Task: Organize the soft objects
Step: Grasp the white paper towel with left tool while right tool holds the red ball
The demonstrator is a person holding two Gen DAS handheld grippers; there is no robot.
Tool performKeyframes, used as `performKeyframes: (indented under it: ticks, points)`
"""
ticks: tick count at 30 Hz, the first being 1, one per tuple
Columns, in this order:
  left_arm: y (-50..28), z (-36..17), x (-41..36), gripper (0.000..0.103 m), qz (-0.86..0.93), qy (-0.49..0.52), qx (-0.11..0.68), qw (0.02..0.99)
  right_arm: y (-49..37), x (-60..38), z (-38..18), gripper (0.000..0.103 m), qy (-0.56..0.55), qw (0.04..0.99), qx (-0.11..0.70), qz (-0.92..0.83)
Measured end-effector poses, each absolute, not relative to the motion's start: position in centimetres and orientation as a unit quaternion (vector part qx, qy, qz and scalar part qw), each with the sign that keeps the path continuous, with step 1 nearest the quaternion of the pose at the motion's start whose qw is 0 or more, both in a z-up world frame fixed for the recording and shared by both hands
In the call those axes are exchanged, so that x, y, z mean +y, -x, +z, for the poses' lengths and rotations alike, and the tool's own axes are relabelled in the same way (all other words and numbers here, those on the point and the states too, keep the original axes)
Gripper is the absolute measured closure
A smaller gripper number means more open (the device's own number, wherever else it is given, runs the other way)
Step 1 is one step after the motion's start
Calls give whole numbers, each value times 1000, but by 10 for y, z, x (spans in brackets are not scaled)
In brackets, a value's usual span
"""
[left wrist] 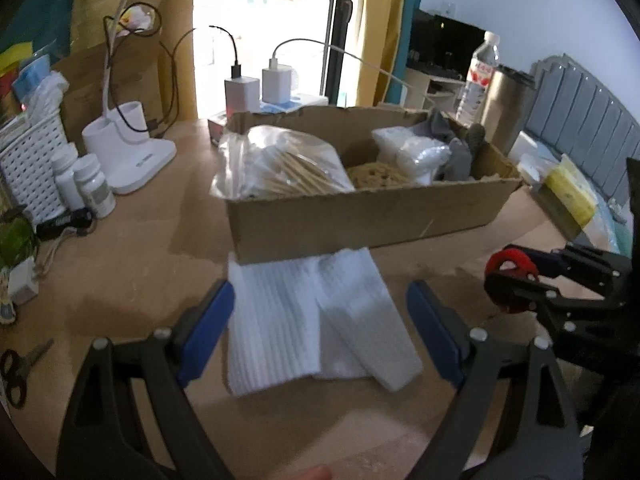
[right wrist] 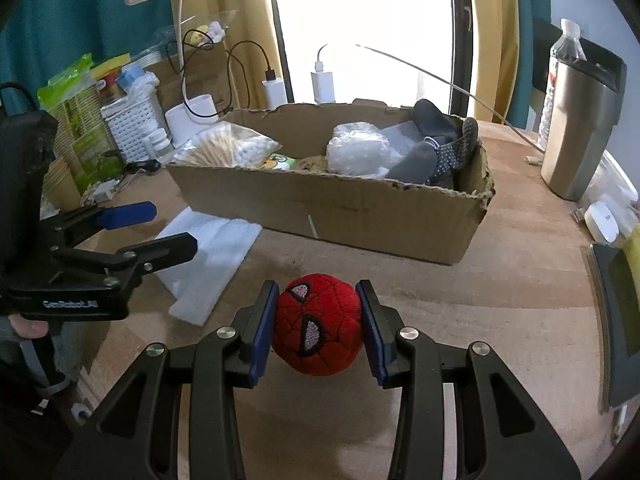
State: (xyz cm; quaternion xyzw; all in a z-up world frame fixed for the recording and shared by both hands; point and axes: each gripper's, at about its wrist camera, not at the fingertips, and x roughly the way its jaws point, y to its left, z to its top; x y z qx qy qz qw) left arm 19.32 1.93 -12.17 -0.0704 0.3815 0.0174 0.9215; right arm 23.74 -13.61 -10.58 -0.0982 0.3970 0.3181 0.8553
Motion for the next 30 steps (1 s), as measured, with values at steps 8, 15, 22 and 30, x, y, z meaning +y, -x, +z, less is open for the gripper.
performKeyframes:
  ticks: [8, 15, 22, 30]
  points:
    - [-215, -139, 18, 15, 26, 49, 425, 904, -250, -137, -114, 61, 87, 853, 406, 316]
    - [-221, -151, 16, 20, 23, 33, 449, 893, -253, -136, -115, 61, 83, 853, 406, 317]
    - [-219, -148, 14, 70, 11, 29, 442, 897, -250, -134, -113, 61, 86, 854, 404, 316]
    - [-207, -145, 2, 95, -34, 32, 440, 897, -239, -132, -105, 61, 93, 859, 393, 314]
